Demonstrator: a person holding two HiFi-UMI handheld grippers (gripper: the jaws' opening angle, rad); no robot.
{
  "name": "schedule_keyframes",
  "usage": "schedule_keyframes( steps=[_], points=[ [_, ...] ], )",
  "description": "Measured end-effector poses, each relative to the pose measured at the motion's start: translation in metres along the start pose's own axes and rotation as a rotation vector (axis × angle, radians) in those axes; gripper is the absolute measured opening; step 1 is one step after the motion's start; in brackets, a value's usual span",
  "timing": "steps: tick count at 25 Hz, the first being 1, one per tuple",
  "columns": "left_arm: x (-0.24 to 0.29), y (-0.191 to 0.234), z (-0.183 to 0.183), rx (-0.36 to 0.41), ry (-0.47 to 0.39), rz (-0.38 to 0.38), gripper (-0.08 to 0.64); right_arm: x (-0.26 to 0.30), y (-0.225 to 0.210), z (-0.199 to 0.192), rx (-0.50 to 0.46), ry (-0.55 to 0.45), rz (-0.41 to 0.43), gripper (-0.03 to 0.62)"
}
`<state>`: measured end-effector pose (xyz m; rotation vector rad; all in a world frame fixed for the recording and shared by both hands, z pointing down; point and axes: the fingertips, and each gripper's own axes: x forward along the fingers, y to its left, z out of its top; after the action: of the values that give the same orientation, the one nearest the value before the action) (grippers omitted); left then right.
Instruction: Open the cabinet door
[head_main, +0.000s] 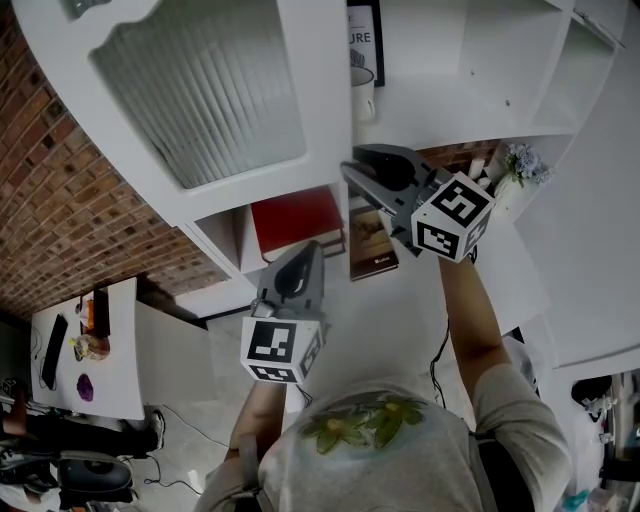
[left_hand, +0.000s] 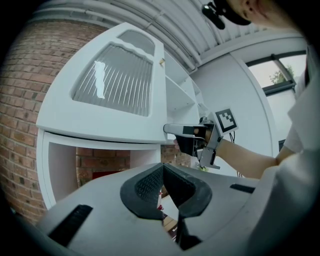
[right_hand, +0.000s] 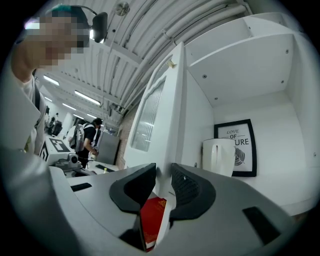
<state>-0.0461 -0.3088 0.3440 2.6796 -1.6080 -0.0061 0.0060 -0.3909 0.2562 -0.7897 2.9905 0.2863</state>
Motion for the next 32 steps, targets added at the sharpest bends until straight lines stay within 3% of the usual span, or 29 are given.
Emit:
schedule_keyframes(
  steps=[32],
  points=[
    [-0.021, -0.008, 0.001, -0.01, -0.004, 0.012, 0.008, -0.016, 0.018, 0.004, 0.013, -0.02, -0.052, 0.097]
  ],
)
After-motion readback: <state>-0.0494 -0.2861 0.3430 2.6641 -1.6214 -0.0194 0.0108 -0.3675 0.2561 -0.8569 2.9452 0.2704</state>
